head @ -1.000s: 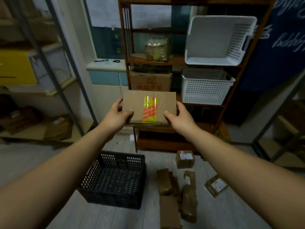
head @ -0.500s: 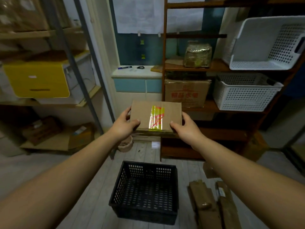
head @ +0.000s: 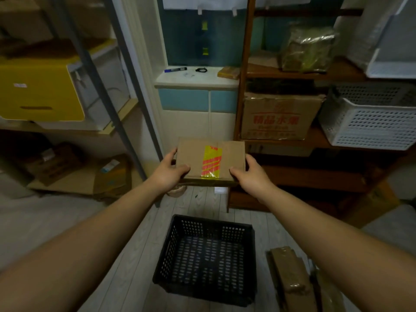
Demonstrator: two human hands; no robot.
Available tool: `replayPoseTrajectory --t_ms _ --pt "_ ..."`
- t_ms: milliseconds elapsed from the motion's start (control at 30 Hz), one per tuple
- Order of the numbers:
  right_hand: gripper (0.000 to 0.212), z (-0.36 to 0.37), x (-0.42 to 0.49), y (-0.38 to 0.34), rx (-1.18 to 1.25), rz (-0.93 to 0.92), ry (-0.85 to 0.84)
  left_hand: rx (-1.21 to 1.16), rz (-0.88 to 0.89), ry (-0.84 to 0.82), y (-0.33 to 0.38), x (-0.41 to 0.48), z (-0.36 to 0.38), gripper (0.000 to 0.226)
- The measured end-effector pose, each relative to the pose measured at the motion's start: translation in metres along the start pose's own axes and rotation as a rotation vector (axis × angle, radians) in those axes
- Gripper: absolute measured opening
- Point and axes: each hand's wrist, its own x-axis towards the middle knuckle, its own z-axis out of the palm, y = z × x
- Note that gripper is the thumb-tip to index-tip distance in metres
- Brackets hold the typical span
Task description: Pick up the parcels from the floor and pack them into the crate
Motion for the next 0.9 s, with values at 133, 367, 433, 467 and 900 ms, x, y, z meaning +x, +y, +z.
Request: replayPoseTrajectory --t_ms 133,367,433,467,900 --pt "0.063 0.020 0.029 0.029 -0.021 0.062 -0.010 0.005 -0.058 -0.018 -0.035 0.036 0.005 0.067" --pt "0.067 0.085 0.089 0.137 -0.115 0.154 0.052 -0.032 -0.132 -0.091 -0.159 0.109 0.028 0.074" --pt "0.066 0.115 0.103 0.188 -0.095 0.135 0.050 -0.006 -0.145 -0.104 -0.214 0.131 0.039 0.078" --pt "0.067 0.130 0.110 0.216 -0.086 0.125 0.048 0.002 -0.140 -0.112 -0.244 0.140 0.045 0.078" --pt "0.081 0.290 0.155 0.582 -0.231 0.224 -0.003 0.337 -0.115 -0.120 -0.614 0.211 0.150 0.070"
